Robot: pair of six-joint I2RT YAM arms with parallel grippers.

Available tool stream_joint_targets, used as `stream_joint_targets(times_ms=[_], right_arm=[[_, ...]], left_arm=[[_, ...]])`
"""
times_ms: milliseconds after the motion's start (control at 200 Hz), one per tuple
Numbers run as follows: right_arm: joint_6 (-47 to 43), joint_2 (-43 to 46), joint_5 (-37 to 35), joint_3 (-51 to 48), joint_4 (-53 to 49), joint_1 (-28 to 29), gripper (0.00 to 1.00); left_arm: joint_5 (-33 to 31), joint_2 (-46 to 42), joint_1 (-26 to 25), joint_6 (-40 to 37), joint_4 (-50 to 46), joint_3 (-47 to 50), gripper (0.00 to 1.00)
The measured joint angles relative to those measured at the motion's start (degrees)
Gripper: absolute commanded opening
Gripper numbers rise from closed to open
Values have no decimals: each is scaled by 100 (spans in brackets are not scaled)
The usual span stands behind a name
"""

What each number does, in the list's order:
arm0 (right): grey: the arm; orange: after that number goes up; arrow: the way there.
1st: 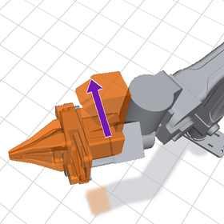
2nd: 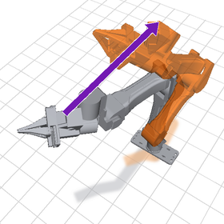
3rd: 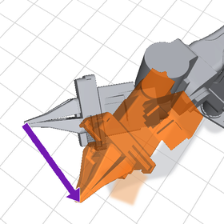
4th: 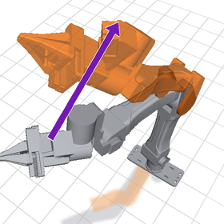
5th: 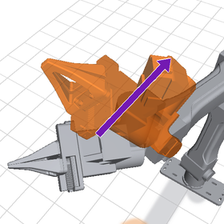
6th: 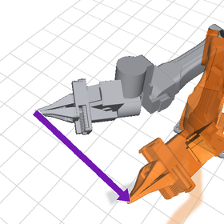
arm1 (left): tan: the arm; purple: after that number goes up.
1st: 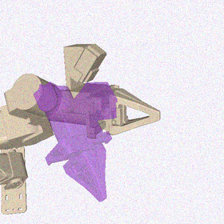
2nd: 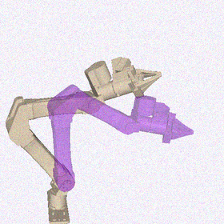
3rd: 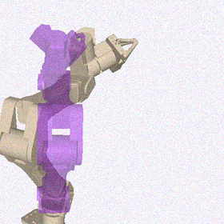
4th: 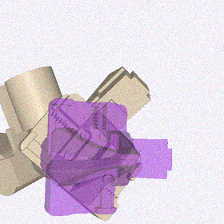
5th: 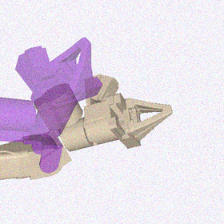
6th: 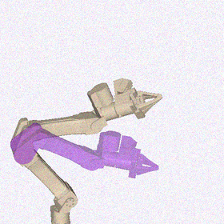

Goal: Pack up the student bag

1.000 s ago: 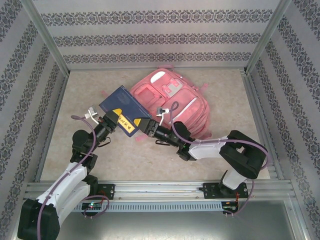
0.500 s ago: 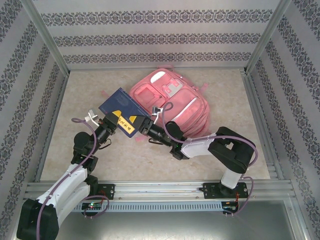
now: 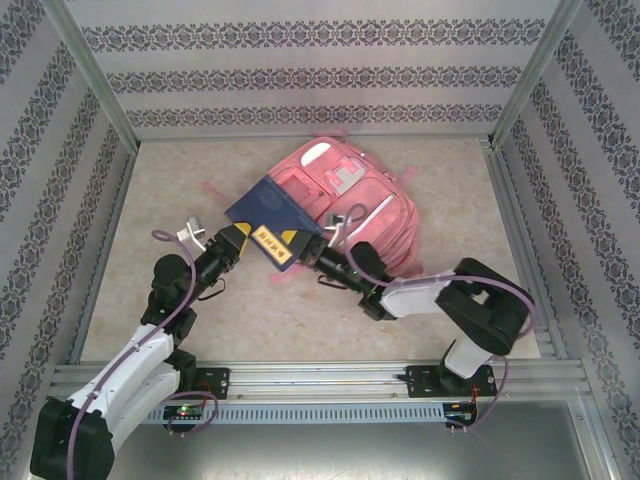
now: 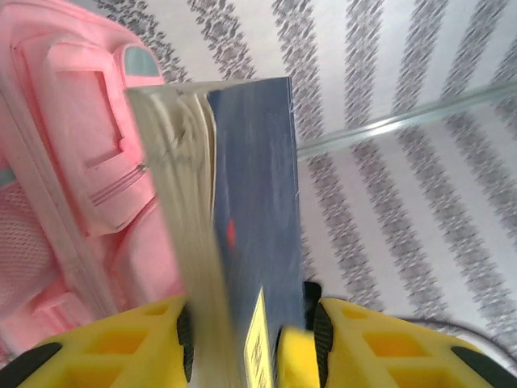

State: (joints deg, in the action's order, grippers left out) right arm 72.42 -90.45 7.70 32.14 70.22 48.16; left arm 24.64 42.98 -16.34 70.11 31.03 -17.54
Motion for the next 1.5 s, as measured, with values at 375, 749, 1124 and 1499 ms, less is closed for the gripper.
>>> stream_joint_targets(times_ms=[375,749,1124,1499], right_arm=[[-1814,4057,22,166,-5855,-2013,0],[-2780,6408,-715,68,-9433,-3351,0],[-3425,7117,-1158,68,-10432,-3418,0],[-3644,7184,-1237,-50,-10546,-3418,0]], left_arm=[[9,2778,-1856,-2870,-3484,-3346,52],[-186,5733,-2225,-4531,-5200,-6693,59],[372,8028,-2225,-5062,-6295,-9208,57],[710,8446,-2271,-5021,-6384,-9350,29]])
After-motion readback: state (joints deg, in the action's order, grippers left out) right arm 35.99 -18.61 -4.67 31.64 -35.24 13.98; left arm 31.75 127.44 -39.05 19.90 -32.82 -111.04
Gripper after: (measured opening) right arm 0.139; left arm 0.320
